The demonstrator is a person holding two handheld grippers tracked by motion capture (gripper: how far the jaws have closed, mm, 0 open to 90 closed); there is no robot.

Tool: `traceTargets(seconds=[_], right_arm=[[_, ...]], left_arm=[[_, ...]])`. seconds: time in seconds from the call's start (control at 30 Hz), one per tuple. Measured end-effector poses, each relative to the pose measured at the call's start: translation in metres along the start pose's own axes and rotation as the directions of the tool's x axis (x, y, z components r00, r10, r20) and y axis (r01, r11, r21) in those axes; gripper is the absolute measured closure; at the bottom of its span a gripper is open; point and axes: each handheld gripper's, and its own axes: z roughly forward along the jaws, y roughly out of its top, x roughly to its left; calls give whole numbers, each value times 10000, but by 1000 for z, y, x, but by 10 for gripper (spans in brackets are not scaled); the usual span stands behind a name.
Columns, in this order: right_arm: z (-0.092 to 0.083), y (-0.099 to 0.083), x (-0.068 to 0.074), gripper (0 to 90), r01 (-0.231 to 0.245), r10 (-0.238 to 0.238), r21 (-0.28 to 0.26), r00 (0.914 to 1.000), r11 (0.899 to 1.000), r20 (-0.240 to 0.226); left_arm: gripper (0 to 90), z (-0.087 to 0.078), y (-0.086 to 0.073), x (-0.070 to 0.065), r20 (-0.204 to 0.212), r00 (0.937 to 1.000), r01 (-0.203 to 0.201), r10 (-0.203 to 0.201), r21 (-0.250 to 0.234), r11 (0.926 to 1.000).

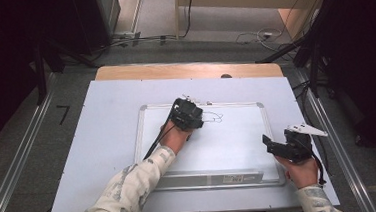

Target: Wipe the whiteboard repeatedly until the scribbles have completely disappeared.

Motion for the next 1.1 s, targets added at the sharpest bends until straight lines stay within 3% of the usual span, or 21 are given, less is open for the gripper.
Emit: traceTargets(seconds=[1.1], right_arm=[[0,0,0,146,-7,8,27,10000,10000,-18]], left_arm=[[411,13,15,-35,241,9995,-181,184,-128,9998]])
